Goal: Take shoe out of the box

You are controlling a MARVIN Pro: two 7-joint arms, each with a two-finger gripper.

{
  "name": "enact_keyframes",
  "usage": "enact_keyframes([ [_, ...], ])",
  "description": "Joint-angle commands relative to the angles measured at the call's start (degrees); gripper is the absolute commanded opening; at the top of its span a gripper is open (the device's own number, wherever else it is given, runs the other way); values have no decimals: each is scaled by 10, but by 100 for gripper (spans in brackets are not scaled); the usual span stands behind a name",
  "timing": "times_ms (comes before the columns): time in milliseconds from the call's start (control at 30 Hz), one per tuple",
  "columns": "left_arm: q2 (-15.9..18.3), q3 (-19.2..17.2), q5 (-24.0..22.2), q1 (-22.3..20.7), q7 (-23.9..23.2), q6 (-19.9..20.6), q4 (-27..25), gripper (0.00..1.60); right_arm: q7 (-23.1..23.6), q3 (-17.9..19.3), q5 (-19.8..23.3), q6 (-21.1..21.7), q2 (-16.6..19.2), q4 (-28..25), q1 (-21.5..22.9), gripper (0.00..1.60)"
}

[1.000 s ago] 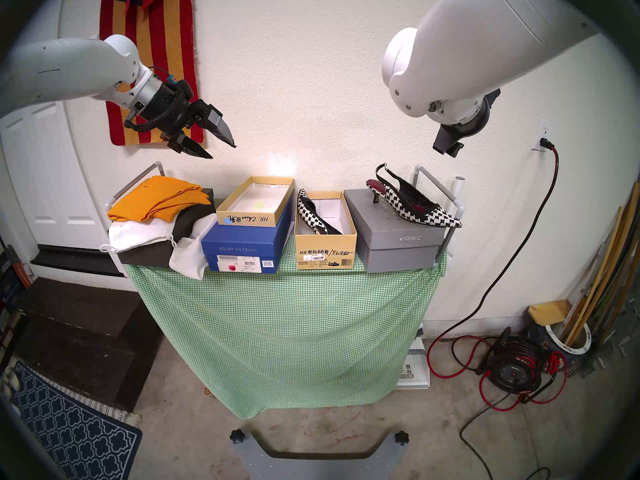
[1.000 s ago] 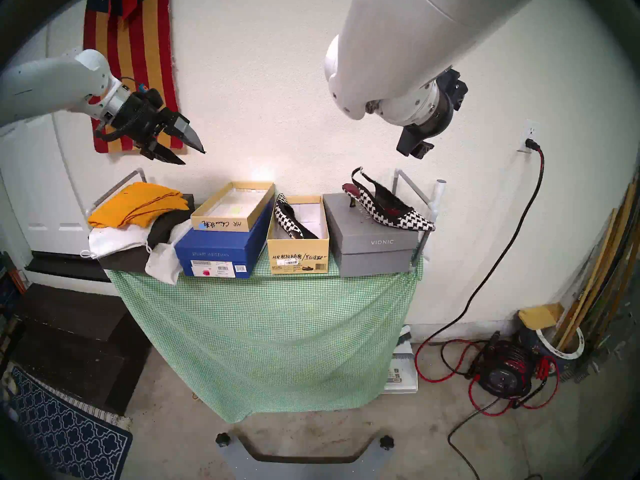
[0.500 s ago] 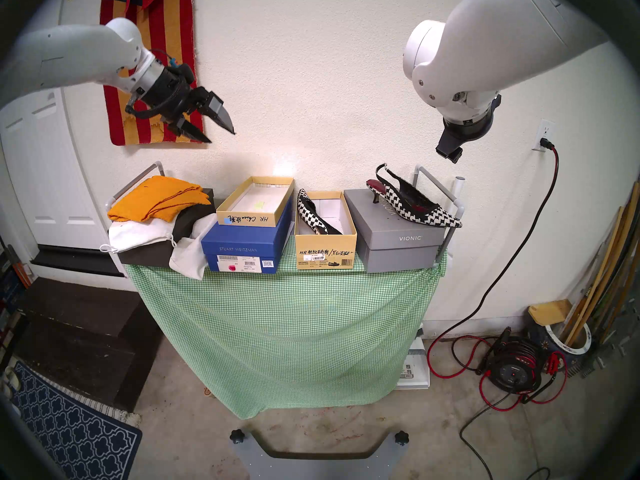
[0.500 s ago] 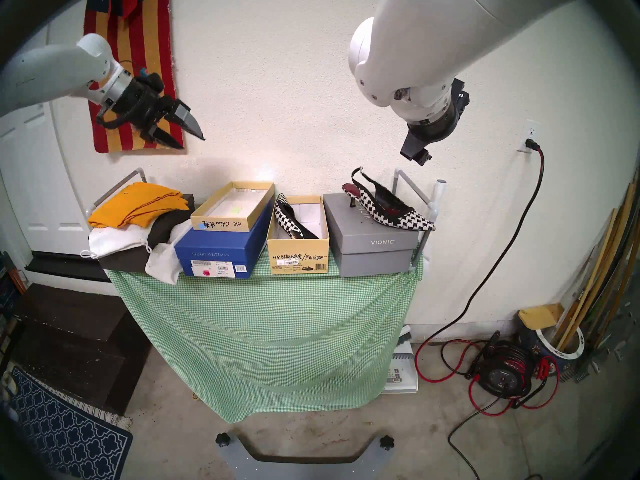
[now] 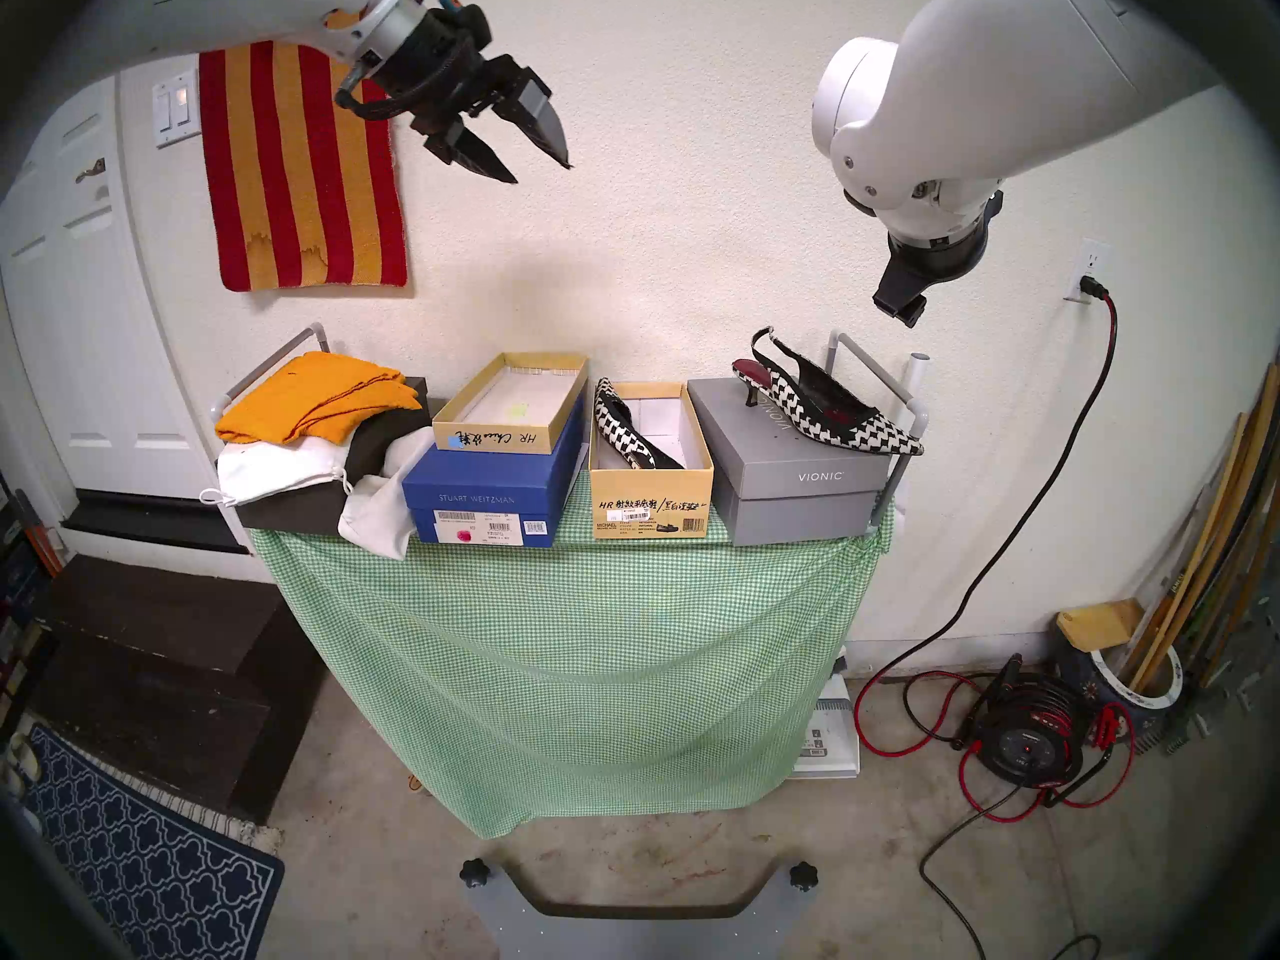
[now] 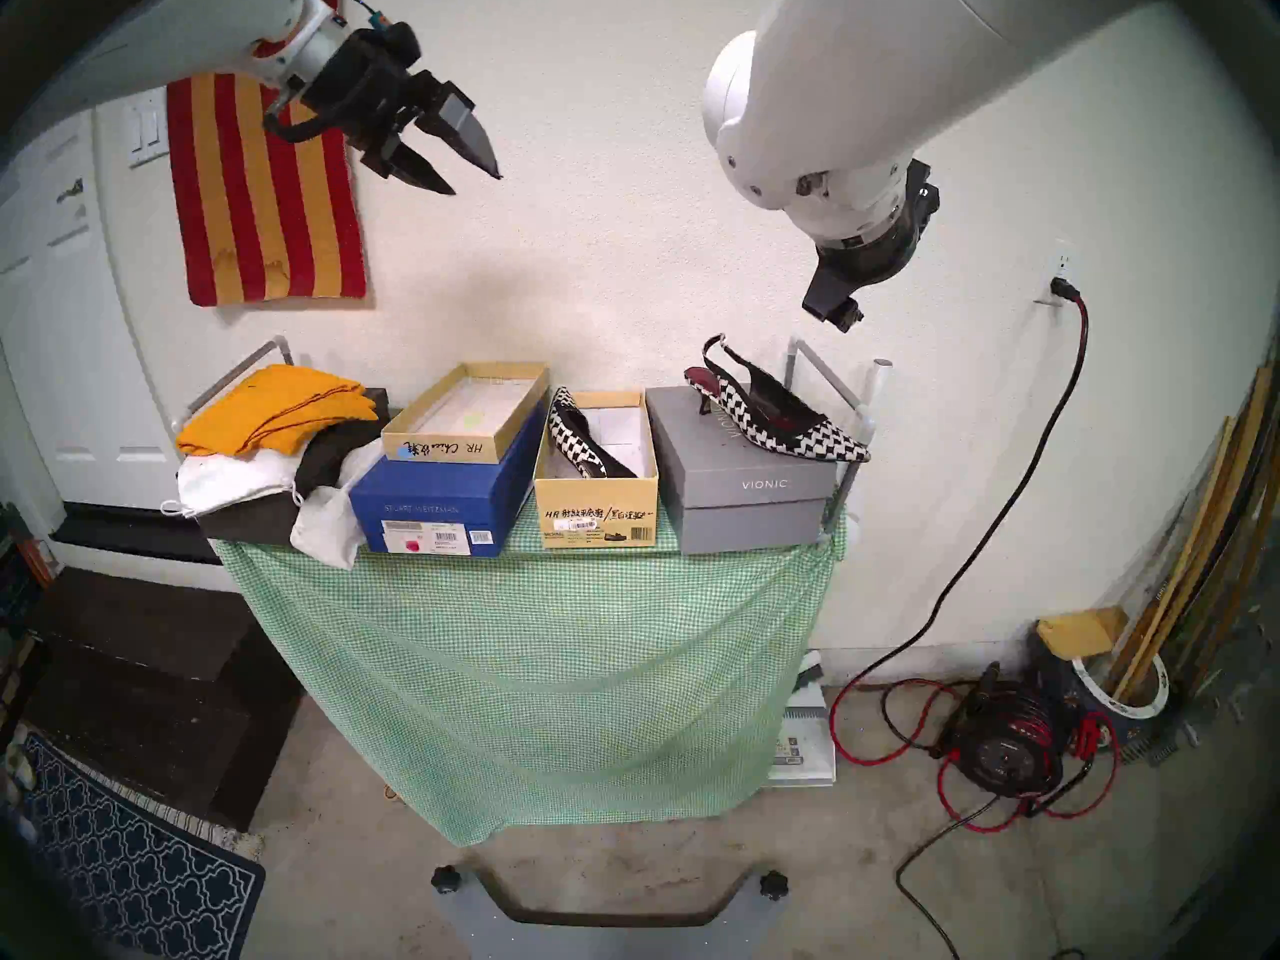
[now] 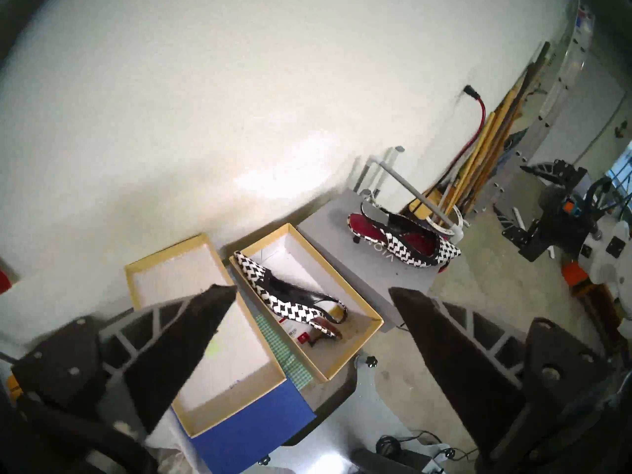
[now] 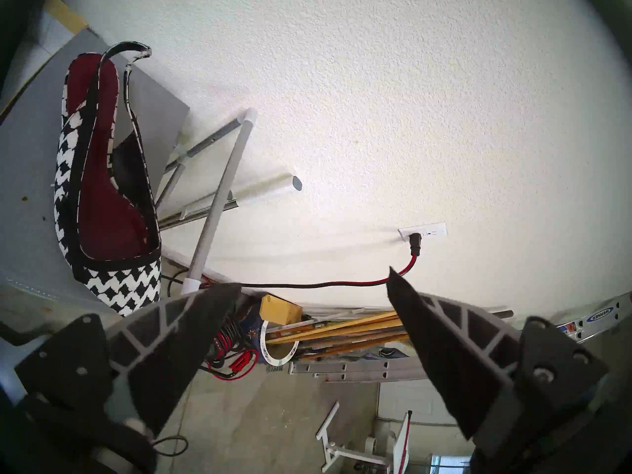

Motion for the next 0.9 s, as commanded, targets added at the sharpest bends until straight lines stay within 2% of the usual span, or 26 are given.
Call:
enact_keyframes([
  [0,-60,21,54,51,12,-4,-27,160,0,-3,-2,-2,3,3,3,160],
  [100,-79,39,84,68,9,-8,-19,160,2,-3,-5,-2,3,3,3,160],
  [267,-96,48,126,103,-47,-12,32,160,6,-4,-9,-4,4,3,3,160],
  [300,-91,39,116,105,-67,-1,36,160,7,-4,-9,-4,4,3,3,160],
  [433,-83,16,100,95,-94,19,25,160,8,-4,-11,-4,5,3,3,160],
  [633,-82,-11,88,102,-75,38,-1,160,8,-4,-12,-4,5,3,3,160],
  [867,-90,-39,79,144,-55,38,34,160,8,-3,-13,-4,6,3,3,160],
])
